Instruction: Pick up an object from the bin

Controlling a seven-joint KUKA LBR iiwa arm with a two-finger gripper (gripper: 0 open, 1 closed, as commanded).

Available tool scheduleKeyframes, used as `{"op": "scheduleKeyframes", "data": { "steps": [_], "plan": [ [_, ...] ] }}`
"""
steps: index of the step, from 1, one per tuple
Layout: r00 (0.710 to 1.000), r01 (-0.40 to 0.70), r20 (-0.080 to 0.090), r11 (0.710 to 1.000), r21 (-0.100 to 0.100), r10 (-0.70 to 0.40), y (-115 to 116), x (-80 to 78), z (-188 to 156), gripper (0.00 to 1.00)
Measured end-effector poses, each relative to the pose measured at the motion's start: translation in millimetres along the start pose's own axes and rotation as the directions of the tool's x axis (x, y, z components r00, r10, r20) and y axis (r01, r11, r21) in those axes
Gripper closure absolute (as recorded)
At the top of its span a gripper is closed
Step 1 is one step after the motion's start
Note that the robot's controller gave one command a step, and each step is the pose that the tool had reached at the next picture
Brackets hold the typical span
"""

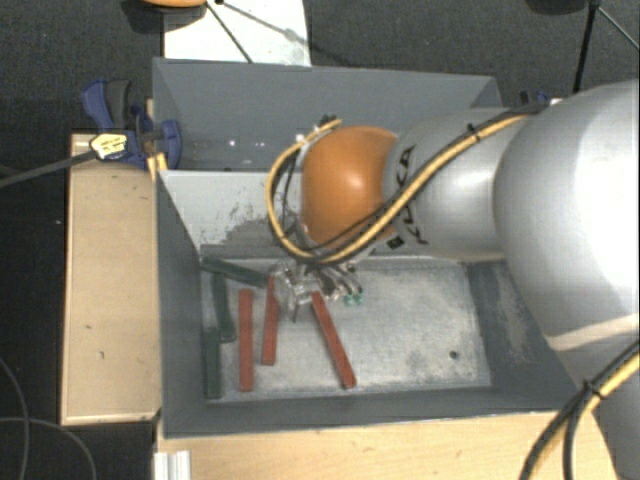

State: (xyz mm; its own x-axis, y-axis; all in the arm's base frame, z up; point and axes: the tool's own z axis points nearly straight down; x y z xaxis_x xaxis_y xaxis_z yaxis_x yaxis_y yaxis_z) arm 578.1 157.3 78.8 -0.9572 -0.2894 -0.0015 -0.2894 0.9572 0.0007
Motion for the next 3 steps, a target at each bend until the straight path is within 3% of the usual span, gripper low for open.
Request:
{"op": "scheduleKeyframes", "data": {
  "steps": [1,2,3],
  "plan": [
    [1.0,-0.005,0.0,1.0,0.0,0.005,0.0,0.0,0.0,0.0],
    [1.0,-0.006,-0.001,1.0,0.0,0.006,0.0,0.0,0.0,0.0],
    [0.924,0.383,0.004,0.924,0.001,-0.383,26.3,-18.3,6.4,1.0]
  ]
}}
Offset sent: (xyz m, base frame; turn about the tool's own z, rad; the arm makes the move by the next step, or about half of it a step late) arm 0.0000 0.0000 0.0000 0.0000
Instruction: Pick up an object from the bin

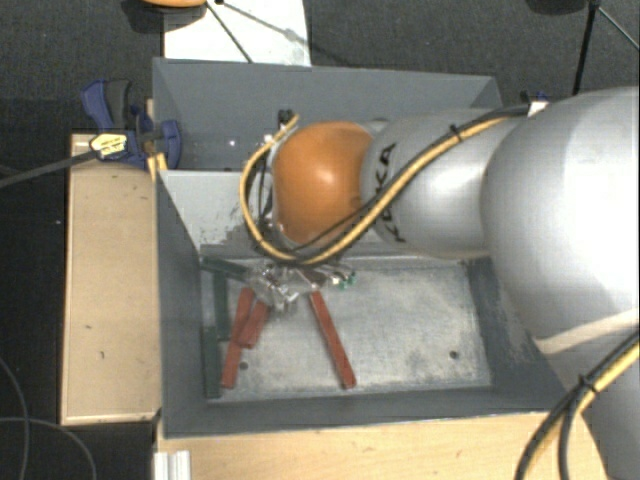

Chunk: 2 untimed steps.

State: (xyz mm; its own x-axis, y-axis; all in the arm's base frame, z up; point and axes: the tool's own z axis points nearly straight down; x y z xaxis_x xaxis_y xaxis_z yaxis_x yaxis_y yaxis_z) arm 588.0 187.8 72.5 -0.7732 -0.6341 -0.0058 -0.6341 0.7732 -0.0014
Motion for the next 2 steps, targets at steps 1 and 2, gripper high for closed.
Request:
{"op": "scheduleKeyframes", "data": {
  "steps": [1,2],
  "plan": [
    [1.0,-0.002,0.0,1.0,0.0,0.002,0.0,0.0,0.0,1.0],
    [1.0,0.002,-0.003,1.0,-0.002,-0.002,0.4,2.3,-3.9,1.0]
  ]
}}
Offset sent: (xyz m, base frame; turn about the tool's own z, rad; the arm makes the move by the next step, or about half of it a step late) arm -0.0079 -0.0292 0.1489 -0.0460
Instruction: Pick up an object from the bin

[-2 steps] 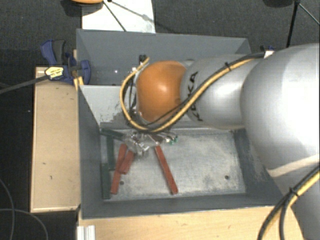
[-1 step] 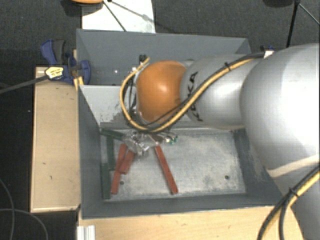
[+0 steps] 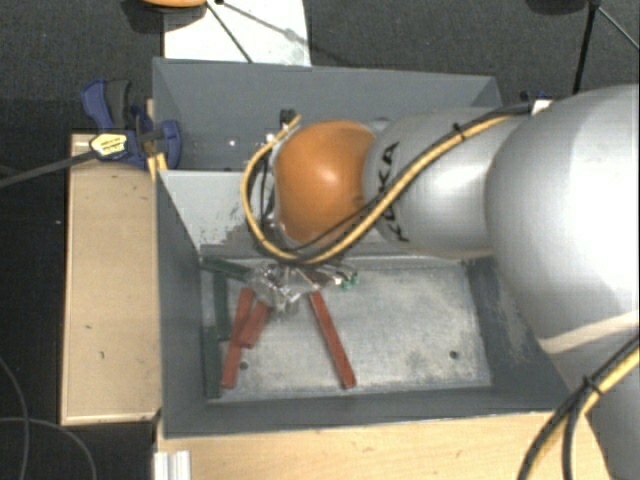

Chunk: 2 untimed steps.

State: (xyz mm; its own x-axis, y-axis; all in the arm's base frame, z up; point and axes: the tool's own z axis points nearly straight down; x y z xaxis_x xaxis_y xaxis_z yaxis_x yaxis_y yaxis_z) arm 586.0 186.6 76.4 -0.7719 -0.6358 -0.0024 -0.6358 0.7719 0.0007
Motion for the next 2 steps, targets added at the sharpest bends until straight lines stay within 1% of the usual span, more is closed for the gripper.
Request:
{"op": "scheduleKeyframes", "data": {
  "steps": [1,2],
  "plan": [
    [0.985,0.174,0.005,0.985,0.004,-0.174,-6.7,6.7,-42.3,1.0],
    [0.978,0.209,-0.006,0.978,-0.004,-0.209,3.1,16.9,-86.8,1.0]
  ]
}}
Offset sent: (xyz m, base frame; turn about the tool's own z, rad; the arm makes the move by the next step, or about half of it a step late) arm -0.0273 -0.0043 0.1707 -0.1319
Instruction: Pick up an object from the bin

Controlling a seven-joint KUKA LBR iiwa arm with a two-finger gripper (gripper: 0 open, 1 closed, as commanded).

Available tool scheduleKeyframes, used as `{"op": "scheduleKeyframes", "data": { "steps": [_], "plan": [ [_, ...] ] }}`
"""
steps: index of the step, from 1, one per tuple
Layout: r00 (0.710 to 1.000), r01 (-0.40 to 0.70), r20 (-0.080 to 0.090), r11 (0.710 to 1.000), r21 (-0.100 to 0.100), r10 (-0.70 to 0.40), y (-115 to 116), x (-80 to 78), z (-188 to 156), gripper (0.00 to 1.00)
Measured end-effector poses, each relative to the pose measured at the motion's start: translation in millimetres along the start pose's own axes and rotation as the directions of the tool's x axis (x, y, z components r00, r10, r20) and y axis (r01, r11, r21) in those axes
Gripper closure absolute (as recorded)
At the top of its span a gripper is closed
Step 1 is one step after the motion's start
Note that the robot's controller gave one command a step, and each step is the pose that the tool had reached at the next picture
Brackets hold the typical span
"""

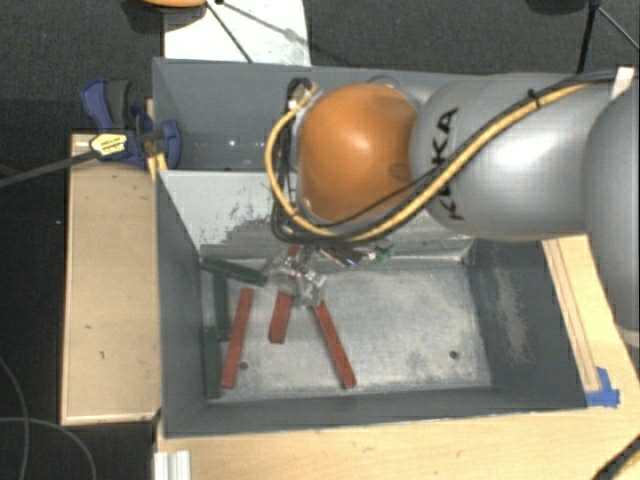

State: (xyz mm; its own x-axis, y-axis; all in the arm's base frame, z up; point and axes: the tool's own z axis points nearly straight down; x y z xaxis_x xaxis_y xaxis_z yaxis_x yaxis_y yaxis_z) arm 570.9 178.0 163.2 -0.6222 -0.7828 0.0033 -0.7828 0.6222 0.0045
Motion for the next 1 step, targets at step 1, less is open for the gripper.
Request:
{"op": "scheduleKeyframes", "data": {
  "steps": [1],
  "plan": [
    [1.0,-0.006,0.003,1.0,0.002,0.006,5.2,23.9,-75.4,1.0]
  ]
}}
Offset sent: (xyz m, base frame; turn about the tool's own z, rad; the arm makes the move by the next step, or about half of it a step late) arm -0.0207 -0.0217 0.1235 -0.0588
